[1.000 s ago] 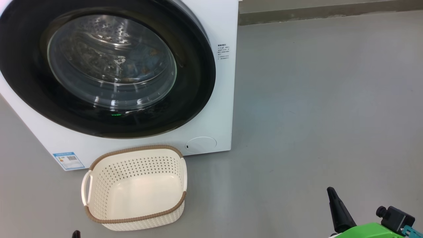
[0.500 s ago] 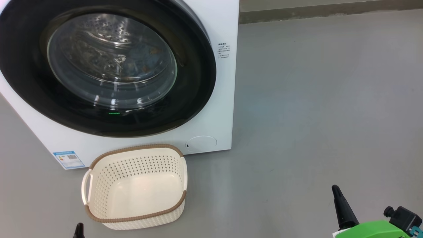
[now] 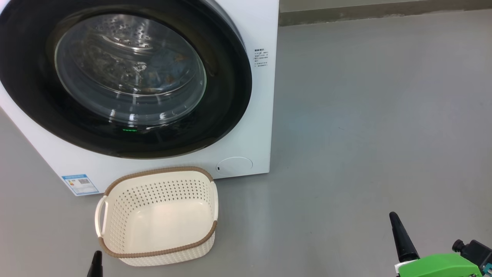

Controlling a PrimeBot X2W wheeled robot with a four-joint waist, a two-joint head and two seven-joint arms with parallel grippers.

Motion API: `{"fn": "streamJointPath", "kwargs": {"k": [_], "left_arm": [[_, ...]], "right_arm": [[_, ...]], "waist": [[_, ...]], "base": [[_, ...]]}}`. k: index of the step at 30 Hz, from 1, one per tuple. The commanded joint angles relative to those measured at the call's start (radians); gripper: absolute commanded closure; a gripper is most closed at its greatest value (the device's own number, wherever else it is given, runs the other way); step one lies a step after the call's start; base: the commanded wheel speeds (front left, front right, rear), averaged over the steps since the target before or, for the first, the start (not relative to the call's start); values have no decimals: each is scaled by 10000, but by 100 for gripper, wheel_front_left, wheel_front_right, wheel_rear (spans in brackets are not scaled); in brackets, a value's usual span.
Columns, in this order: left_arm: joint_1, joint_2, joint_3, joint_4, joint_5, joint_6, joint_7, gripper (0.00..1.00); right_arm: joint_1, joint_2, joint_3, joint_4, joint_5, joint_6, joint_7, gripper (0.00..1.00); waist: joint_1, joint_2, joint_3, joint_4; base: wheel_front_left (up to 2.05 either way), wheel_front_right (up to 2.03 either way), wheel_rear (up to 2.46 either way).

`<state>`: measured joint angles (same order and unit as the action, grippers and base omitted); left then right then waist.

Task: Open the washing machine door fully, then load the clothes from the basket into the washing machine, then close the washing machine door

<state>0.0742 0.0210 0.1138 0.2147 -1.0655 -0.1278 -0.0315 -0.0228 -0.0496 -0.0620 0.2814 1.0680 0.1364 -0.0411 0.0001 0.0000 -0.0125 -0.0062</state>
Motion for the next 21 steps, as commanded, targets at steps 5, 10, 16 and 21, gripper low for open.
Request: {"fn": "streamJointPath", "kwargs": {"k": [5, 10, 16, 21], "left_arm": [[-586, 227, 171, -135, -672, -19, 159, 100], [-725, 235, 152, -85, -1209, -20, 305, 100], [-894, 243, 129, -25, -1860, -22, 481, 100], [-1034, 251, 110, 24, -2396, -23, 627, 100]], "right_arm": [[-502, -67, 36, -295, 677, -36, 174, 100], [-541, -66, -19, -303, 1217, -39, 322, 100], [-588, -65, -85, -314, 1872, -42, 502, 100], [-626, -64, -141, -322, 2411, -44, 651, 100]], "waist": [[0, 0, 15, 7], [0, 0, 31, 13], [0, 0, 50, 20], [0, 0, 66, 27]], "base": [[0, 0, 0], [0, 0, 0], [0, 0, 0], [0, 0, 0]]}}
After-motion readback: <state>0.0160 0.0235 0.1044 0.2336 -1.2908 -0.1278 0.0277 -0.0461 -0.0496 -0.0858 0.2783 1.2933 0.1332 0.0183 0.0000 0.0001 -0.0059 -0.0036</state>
